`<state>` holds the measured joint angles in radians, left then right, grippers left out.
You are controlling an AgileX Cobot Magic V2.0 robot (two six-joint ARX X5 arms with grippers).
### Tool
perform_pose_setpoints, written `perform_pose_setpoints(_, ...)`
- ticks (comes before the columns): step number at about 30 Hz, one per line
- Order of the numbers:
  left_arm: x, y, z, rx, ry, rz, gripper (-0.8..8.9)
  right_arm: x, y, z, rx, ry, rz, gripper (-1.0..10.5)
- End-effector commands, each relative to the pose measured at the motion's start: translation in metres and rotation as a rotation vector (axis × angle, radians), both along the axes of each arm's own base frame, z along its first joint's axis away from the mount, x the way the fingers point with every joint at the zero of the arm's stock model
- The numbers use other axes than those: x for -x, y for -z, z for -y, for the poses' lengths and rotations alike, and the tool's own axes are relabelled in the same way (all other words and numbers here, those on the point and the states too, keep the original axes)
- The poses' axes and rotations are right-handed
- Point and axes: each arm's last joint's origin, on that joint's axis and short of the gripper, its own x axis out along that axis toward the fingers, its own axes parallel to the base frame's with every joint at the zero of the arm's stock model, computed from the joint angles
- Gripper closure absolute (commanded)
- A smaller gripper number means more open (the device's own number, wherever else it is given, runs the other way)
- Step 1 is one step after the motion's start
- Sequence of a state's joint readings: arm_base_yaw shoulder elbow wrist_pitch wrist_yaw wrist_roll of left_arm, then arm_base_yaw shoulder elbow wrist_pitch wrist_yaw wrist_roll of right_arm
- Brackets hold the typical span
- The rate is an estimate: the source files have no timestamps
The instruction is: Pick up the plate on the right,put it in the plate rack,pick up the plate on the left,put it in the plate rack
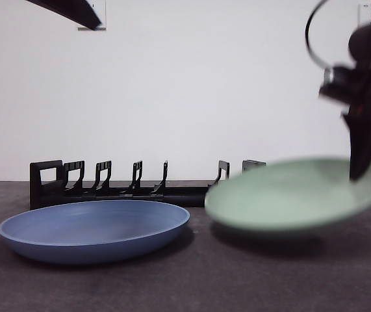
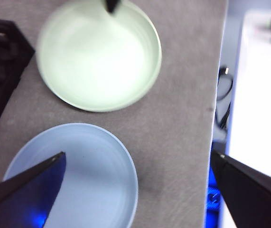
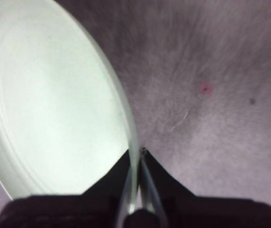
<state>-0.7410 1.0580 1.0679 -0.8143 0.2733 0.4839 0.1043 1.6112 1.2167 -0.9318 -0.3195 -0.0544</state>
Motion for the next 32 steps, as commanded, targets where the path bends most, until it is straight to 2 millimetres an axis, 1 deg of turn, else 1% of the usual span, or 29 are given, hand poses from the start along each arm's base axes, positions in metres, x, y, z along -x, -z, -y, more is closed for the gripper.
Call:
perform_pose_setpoints(1,0.002,0.003,0.015,-0.067,0.077,0.119,0.42,0.007,-0.031,0.001,-0.013,-0.028,0.062,9.6)
perform_pose_setpoints(4,0.002,0.005,0.032,-0.13,0.117,0.247,0.42,0.014,-0.056,0.0,-0.035,-0.035,0.091,9.6)
perform_pose_setpoints(6,0.002,0.006,0.043,-0.173,0.12,0.352,0.42,0.018,-0.067,0.0,-0.058,-0.041,0.095,9.6)
perform_pose_setpoints(12,0.002,0.012,0.07,-0.28,0.212,0.572,0.42,0.028,-0.087,-0.006,-0.119,-0.075,0.079,9.6)
perform_pose_setpoints(16,0.001,0.018,0.083,-0.329,0.235,0.636,0.42,0.033,-0.096,-0.013,-0.145,-0.108,0.082,9.6)
perform_pose_setpoints(21,-0.002,0.026,0.091,-0.356,0.259,0.625,0.44,0.034,-0.103,-0.018,-0.192,-0.117,0.087,9.6)
perform_pose_setpoints(22,-0.002,0.027,0.091,-0.358,0.26,0.623,0.73,0.035,-0.103,-0.02,-0.195,-0.123,0.085,9.6)
perform_pose_setpoints(25,-0.003,0.028,0.092,-0.358,0.26,0.624,2.01,0.036,-0.104,-0.023,-0.194,-0.136,0.076,9.6)
perform_pose_setpoints(28,-0.003,0.028,0.093,-0.35,0.256,0.628,2.91,0.037,-0.104,-0.025,-0.198,-0.144,0.073,9.6)
perform_pose_setpoints(32,-0.003,0.028,0.093,-0.348,0.252,0.624,5.01,0.038,-0.104,-0.027,-0.222,-0.154,0.069,9.6)
